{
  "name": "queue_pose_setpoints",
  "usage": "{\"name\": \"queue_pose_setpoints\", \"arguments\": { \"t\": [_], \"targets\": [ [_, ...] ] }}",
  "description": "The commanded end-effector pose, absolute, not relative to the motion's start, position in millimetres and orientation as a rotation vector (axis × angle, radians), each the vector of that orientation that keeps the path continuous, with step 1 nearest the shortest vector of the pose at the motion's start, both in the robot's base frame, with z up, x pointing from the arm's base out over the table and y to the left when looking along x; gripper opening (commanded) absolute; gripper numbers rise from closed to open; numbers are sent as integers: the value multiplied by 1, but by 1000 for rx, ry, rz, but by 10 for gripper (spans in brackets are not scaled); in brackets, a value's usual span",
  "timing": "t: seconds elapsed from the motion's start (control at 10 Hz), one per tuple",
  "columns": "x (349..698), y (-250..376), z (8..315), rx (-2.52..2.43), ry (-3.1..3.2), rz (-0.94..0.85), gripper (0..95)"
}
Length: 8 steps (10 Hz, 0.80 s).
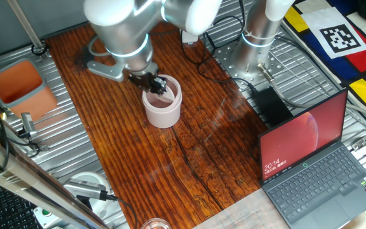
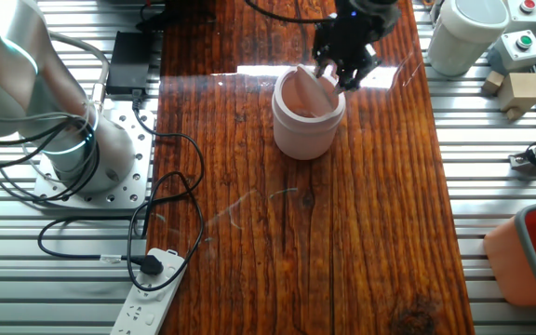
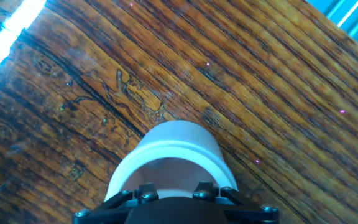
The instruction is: Put the garbage in the trash can
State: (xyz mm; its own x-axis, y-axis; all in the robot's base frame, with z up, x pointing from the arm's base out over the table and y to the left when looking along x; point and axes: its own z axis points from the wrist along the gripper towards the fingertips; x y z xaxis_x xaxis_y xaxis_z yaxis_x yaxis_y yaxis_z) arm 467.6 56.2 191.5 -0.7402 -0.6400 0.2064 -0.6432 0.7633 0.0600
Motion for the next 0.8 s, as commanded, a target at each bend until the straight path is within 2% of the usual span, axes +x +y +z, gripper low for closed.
{"name": "queue_pose_setpoints", "arguments": {
  "t": [0.1,0.8],
  "targets": [
    [463,53,196,962,-2739,3,0],
    [448,35,182,950,-2724,-29,0]
  ]
}}
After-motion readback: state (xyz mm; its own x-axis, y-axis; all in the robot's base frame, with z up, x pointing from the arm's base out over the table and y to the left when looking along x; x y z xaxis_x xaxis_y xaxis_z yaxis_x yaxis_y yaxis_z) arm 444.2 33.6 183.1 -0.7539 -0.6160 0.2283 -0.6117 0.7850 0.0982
